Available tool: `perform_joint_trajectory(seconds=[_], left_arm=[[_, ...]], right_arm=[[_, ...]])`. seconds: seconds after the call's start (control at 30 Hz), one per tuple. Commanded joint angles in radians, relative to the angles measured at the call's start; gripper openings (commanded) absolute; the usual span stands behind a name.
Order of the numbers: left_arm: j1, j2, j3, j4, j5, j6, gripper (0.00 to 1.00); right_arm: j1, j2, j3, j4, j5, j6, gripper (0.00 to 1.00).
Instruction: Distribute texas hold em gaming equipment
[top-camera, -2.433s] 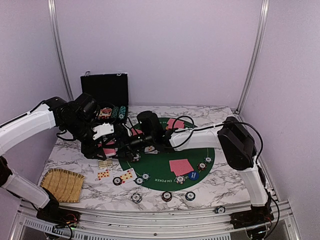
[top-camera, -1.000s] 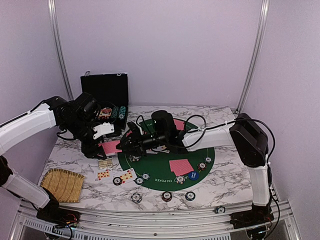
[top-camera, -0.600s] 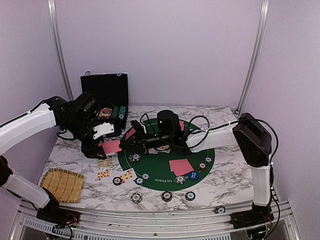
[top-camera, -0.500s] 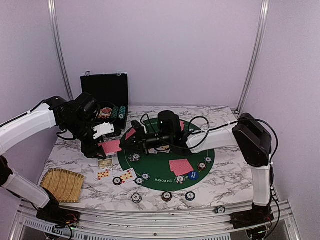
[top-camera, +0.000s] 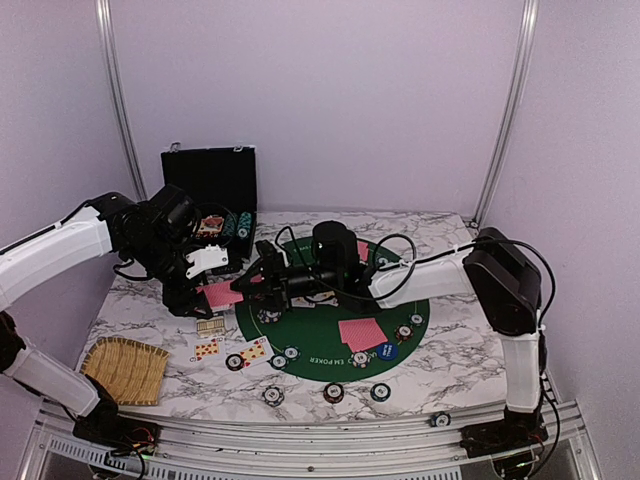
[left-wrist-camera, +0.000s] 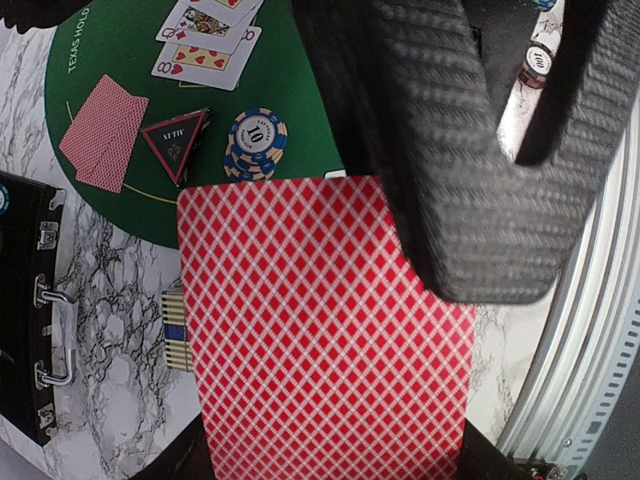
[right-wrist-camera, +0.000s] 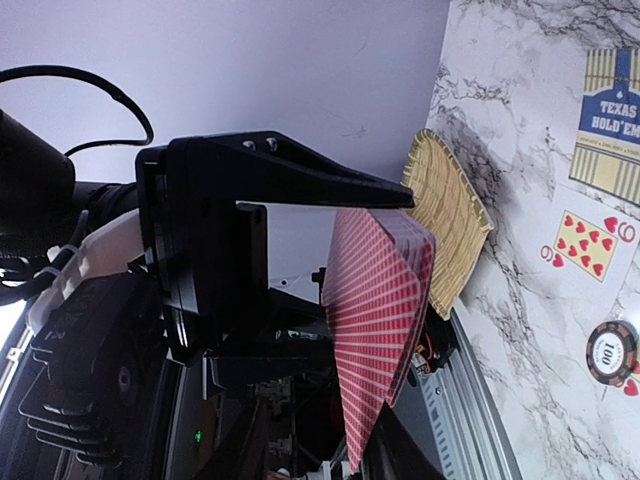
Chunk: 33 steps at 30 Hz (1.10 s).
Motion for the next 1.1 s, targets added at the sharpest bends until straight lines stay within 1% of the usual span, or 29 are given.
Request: perform_joint_trajectory(seconds=[0.0, 0.13, 0.23, 0.4, 0.53, 0.77, 0.83, 0.93, 1.0, 1.07], left_arm=[[0.005, -0.01, -0.009, 0.002, 0.0, 0.002, 0.0], [0.005, -0.012, -0.011, 0.004, 0.0, 0.003, 0.0], [0.005, -0.012, -0.01, 0.004, 0.0, 0.002, 0.0], [0.005, -0.013, -0.013, 0.002, -0.001, 0.003, 0.0], [0.005, -0.012, -0.013, 0.002, -0.004, 0.003, 0.0], [0.005, -0.014, -0.012, 0.002, -0.007, 0.002, 0.0], [0.005, -0.012, -0.011, 0.003, -0.005, 0.002, 0.0], [0.005, -0.01, -0.008, 0.003, -0.004, 0.002, 0.0], [0.005, -0.008, -0.006, 0.002, -0.002, 0.002, 0.0], [0.005, -0.009, -0.004, 0.002, -0.003, 0.003, 0.0]], right_arm=[[0.007, 0.024, 0.046, 0.024, -0.016, 0.007, 0.28], [0.002, 0.018, 0.045, 0.02, -0.019, 0.005, 0.08], [-0.012, -0.005, 0.029, 0.0, -0.017, -0.011, 0.0], [-0.067, -0.076, -0.048, -0.051, -0.017, -0.068, 0.0], [-0.131, -0.146, -0.143, -0.097, -0.023, -0.119, 0.0], [-0.298, -0.256, -0.291, -0.249, -0.026, -0.266, 0.0], [-0.353, -0.273, -0.309, -0.34, -0.016, -0.335, 0.0], [-0.432, -0.279, -0.328, -0.413, -0.002, -0.408, 0.0], [-0.469, -0.268, -0.331, -0.452, 0.011, -0.461, 0.0], [-0.501, -0.242, -0.313, -0.531, 0.039, -0.531, 0.0]])
